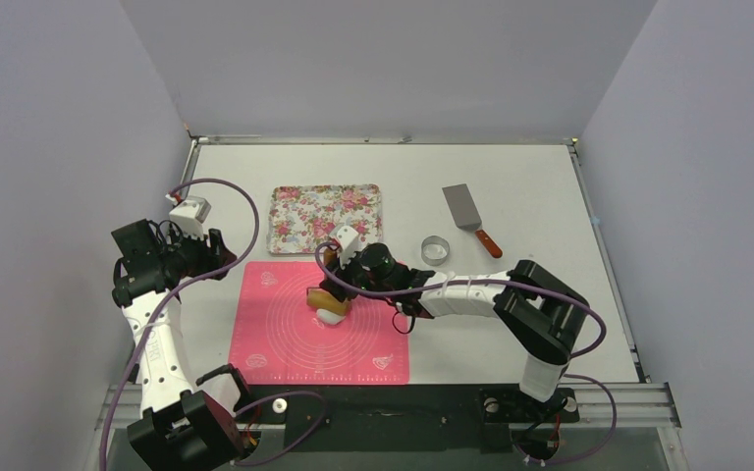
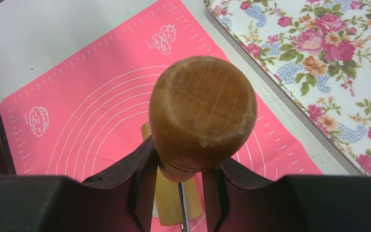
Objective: Roll out the dumpling wrappers from the dough
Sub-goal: Flatten out the dough on the work surface.
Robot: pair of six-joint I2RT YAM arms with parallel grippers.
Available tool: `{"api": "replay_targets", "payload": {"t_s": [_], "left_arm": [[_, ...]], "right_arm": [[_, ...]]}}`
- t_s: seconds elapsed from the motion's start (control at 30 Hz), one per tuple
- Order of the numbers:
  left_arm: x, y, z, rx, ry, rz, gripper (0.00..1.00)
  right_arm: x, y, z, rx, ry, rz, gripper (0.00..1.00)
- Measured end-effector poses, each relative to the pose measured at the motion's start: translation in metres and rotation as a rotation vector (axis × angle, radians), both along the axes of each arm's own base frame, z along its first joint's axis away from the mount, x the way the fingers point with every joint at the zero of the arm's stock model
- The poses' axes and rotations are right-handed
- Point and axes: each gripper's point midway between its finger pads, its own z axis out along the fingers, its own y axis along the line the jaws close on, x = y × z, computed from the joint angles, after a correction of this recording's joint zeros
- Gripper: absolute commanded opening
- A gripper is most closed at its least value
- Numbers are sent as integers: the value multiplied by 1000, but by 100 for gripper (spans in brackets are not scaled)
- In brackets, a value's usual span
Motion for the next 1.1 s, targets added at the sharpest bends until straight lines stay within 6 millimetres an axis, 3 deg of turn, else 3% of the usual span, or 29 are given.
{"api": "replay_targets", "payload": {"t_s": [0.7, 0.97, 1.1], "left_arm": [[1, -4, 3, 2, -5, -17, 52], [2, -8, 5, 2, -4, -32, 52], [2, -9, 5, 2, -4, -34, 52]], "right_arm": [[-17, -23, 22, 24, 114, 17, 0], [-22, -30, 13, -22, 143, 17, 0], [-22, -35, 19, -35, 123, 13, 0]]}}
